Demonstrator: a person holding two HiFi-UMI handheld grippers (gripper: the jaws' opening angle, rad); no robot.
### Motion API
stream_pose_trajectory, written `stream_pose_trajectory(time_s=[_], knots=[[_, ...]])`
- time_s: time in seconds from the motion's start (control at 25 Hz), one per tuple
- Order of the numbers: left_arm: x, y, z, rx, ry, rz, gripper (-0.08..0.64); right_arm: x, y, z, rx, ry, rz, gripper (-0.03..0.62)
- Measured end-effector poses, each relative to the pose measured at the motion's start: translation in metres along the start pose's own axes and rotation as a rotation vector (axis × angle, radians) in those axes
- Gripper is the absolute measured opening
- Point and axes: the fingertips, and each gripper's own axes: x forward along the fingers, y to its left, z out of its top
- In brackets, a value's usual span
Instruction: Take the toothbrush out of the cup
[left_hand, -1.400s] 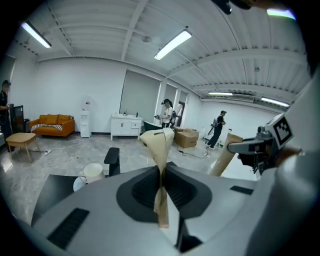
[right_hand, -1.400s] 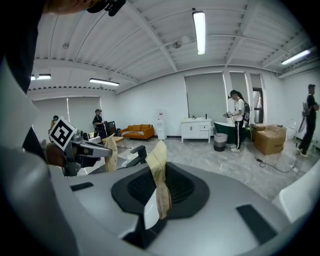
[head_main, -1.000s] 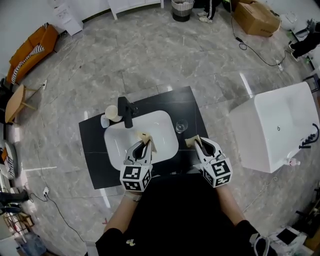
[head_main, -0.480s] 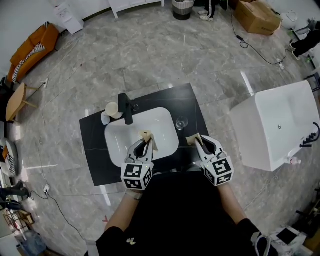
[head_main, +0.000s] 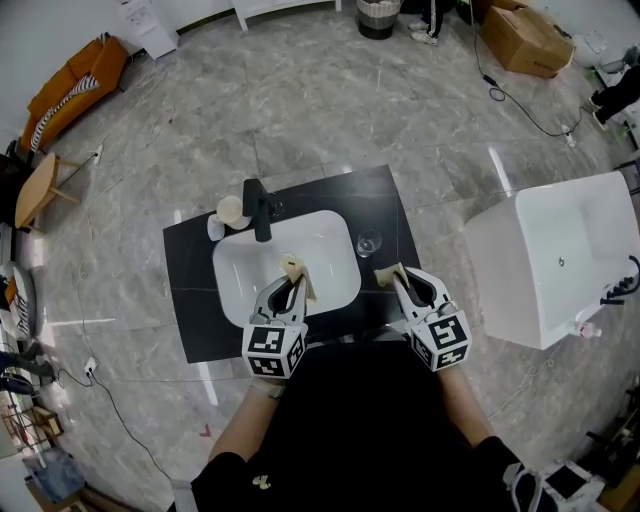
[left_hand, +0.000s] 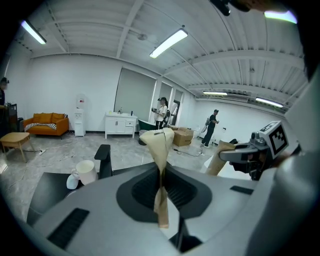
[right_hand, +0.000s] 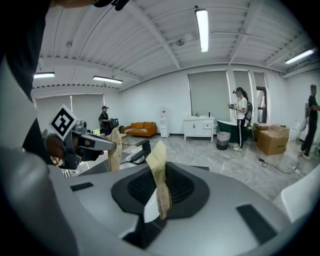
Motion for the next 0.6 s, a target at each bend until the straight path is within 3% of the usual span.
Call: stream_pose_trajectory(time_s=[0.6], knots=[[-0.010,0.012,-0.005,-0.028,-0.002,0.051,0.043,0.010,0.008,0.006,-0.014,0.006,0.040,0.060]])
